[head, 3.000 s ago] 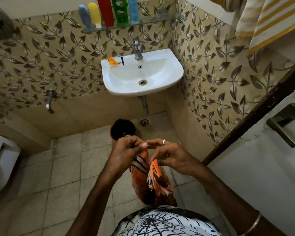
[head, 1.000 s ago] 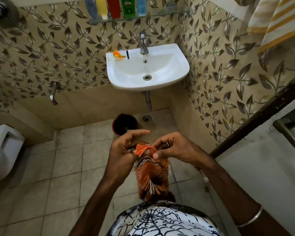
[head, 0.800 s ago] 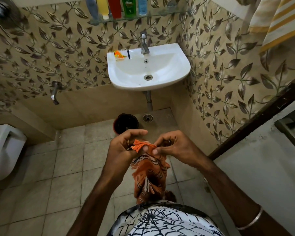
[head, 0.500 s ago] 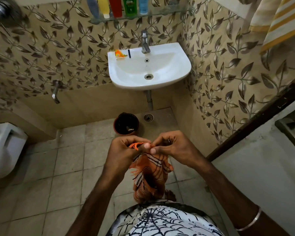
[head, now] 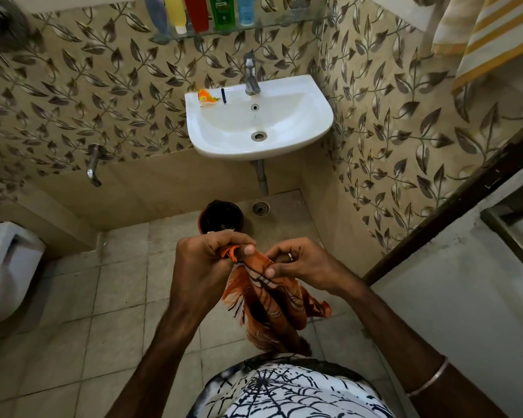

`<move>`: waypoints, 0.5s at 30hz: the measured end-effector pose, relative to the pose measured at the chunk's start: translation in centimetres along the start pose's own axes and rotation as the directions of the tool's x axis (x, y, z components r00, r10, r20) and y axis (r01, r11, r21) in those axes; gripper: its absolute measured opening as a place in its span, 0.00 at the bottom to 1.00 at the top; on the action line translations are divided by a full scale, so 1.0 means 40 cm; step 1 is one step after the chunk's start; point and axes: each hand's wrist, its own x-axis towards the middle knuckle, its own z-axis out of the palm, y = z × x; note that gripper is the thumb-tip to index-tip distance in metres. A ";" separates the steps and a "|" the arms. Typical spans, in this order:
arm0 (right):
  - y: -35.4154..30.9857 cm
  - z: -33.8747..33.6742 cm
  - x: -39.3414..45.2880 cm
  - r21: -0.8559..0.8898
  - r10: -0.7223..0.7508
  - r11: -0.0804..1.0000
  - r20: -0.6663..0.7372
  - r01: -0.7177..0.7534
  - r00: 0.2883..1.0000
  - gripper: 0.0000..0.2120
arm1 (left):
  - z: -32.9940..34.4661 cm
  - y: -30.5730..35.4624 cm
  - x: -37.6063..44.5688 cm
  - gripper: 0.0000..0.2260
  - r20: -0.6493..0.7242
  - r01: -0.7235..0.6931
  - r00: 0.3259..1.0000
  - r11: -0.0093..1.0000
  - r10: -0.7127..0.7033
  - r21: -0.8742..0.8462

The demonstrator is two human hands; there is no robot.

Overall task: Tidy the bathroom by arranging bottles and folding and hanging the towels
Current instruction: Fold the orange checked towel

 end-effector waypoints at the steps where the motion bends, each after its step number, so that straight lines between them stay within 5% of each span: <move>1: 0.002 -0.003 0.002 -0.012 0.006 1.000 -0.005 -0.006 1.000 0.08 | -0.001 0.000 0.000 0.05 -0.005 -0.001 1.000 1.000 0.001 -0.003; 8: 0.017 -0.001 0.017 -0.069 0.053 0.996 -0.129 -0.063 0.990 0.06 | 0.003 -0.001 0.005 0.08 0.006 -0.049 0.999 0.997 0.049 0.058; 12: 0.011 0.028 0.010 -0.204 -0.092 0.979 -0.431 0.002 0.898 0.05 | -0.001 0.000 0.009 0.10 -0.020 -0.075 0.997 0.992 0.077 0.104; 15: 0.010 0.035 0.001 -0.228 -0.152 0.972 -0.402 0.063 0.903 0.05 | -0.014 0.003 0.016 0.09 -0.050 -0.116 0.991 0.985 0.124 0.131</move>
